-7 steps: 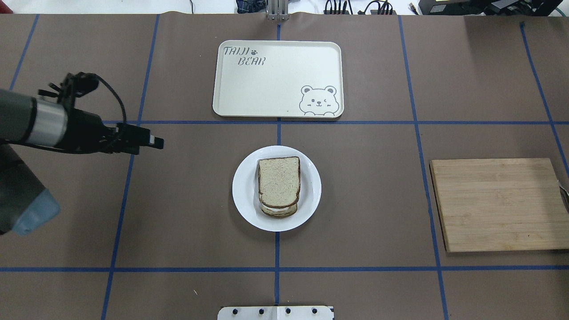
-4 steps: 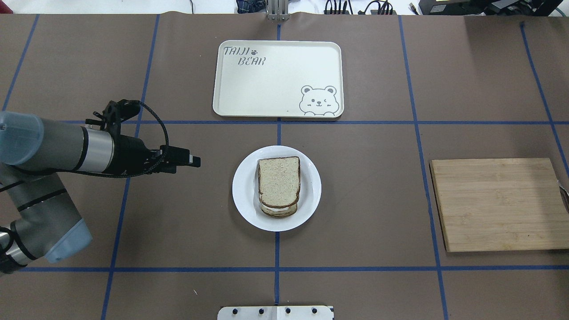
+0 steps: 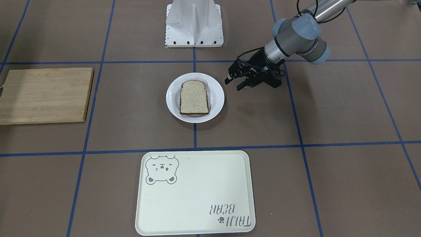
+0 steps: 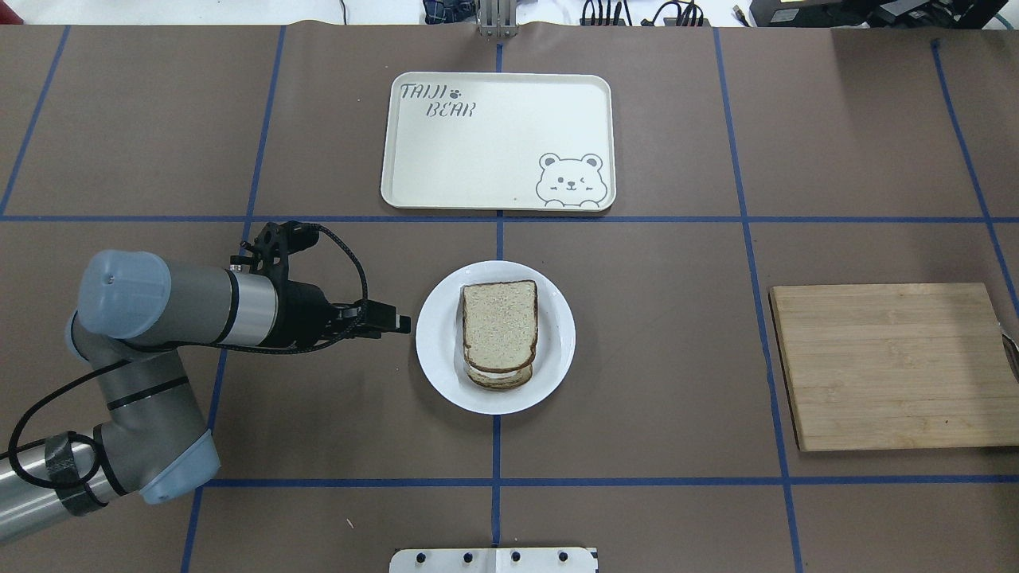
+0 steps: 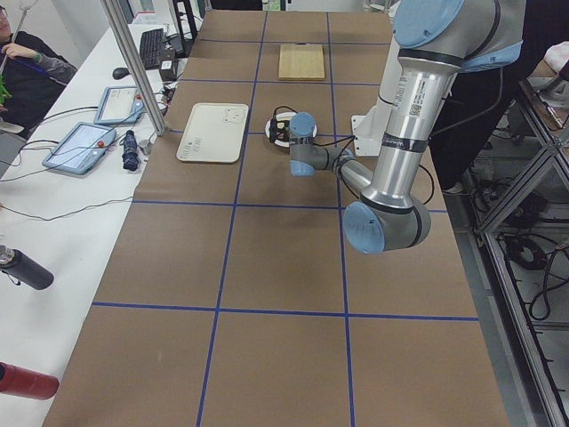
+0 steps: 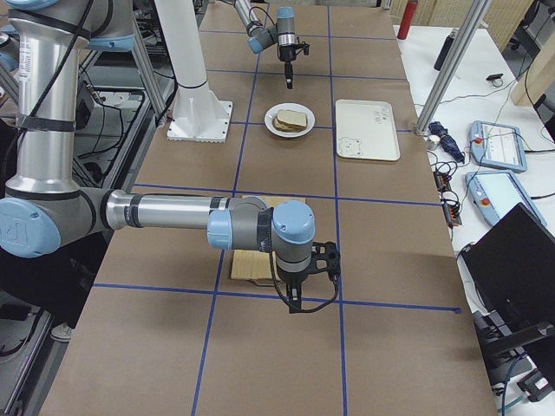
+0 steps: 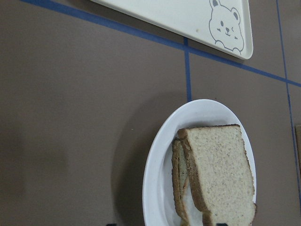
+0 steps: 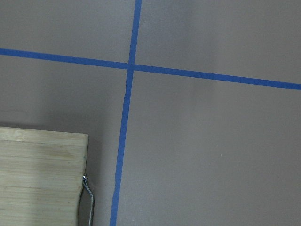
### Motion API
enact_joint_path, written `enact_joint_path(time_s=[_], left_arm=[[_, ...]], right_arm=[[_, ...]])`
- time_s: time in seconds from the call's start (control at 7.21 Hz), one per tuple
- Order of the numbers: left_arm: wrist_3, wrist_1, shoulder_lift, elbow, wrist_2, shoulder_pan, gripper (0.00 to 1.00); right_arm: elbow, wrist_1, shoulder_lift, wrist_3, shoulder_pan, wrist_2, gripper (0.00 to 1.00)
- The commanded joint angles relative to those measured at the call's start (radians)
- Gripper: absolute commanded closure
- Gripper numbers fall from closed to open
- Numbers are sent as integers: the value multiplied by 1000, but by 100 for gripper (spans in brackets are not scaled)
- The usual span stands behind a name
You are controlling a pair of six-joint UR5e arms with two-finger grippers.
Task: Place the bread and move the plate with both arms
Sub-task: 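Move the left gripper toward the near rim of the white plate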
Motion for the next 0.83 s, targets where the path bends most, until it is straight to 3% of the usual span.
enact_joint_path(time_s=[0.0,0.14,0.69], left_arm=[[-8,-189,-30,126,3,46,45],[-104,-195,-54,136,5,58,45],[-116,-206,-51,169,11,64,50]], right_arm=[[1,2,0,0,0,0,0],[1,2,2,2,-1,-2,0],[-1,0,5,2,-2,-3,0]])
